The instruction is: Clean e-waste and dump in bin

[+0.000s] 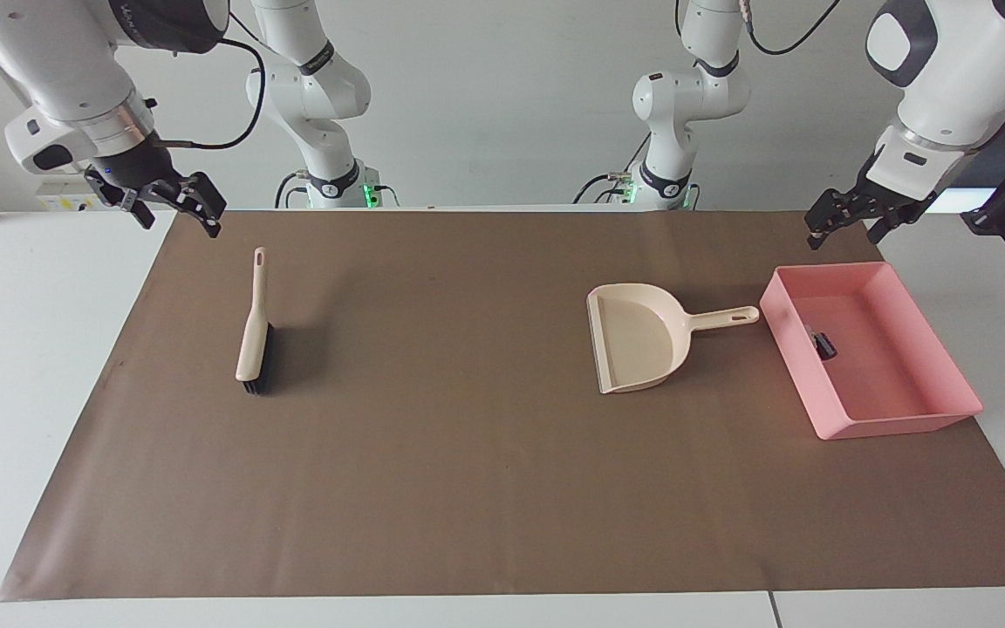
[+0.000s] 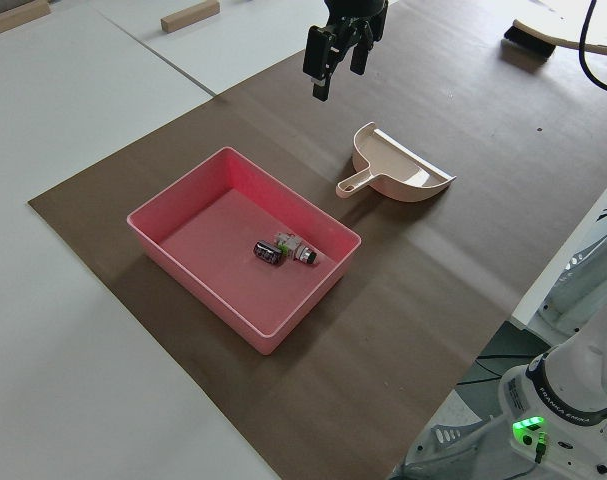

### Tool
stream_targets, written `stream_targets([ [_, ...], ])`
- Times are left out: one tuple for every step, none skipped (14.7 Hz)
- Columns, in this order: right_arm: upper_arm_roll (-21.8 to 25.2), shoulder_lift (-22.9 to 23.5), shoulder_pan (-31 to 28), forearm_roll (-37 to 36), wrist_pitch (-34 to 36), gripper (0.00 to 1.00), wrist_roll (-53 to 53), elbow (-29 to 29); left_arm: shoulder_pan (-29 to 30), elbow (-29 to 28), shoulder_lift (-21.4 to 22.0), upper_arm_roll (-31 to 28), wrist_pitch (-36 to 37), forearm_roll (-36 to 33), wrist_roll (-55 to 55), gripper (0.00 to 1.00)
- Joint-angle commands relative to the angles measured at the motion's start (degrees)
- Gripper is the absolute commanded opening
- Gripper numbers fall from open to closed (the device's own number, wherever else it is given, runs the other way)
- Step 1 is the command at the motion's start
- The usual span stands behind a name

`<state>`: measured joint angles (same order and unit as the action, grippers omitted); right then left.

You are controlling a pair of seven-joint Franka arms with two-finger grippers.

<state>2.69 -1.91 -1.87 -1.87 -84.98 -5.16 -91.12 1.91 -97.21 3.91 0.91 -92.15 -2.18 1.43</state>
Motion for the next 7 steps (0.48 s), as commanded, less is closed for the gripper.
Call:
stream_targets([
  [-0.23, -1.25, -0.42, 0.28, 0.17, 1.0, -0.64, -1.25, -0.15, 2.2, -1.71, 0.23, 0.57, 0.77, -0.99, 0.98],
  [-0.23, -1.25, -0.42, 0.28, 0.17, 1.0, -0.64, -1.25, -0.06, 2.2, -1.72, 0.23, 0.48, 0.69, -0.9, 0.98],
  [-0.23, -1.25, -0.42, 0.28, 0.17, 1.0, -0.64, -1.25, 0.11, 2.11, -1.63, 0.23, 0.4, 0.42, -0.82, 0.98],
  [-0.23, -1.25, -0.42, 0.28, 0.17, 1.0, -0.64, -1.25, 0.2, 1.85, -1.63, 0.23, 0.39, 0.25, -0.73, 0.98],
  [-0.23, -1.25, -0.33, 0.28, 0.17, 1.0, -0.64, -1.25, 0.29, 1.76, -1.54, 0.23, 0.39, 0.25, -0.73, 0.98],
  [-0.23, -1.25, -0.33, 0.28, 0.17, 1.0, -0.64, -1.25, 0.29, 1.67, -1.54, 0.23, 0.39, 0.25, -0.73, 0.98],
  [-0.23, -1.25, -0.42, 0.28, 0.17, 1.0, -0.64, -1.25, 0.29, 1.58, -1.45, 0.23, 0.39, 0.16, -0.73, 0.98],
])
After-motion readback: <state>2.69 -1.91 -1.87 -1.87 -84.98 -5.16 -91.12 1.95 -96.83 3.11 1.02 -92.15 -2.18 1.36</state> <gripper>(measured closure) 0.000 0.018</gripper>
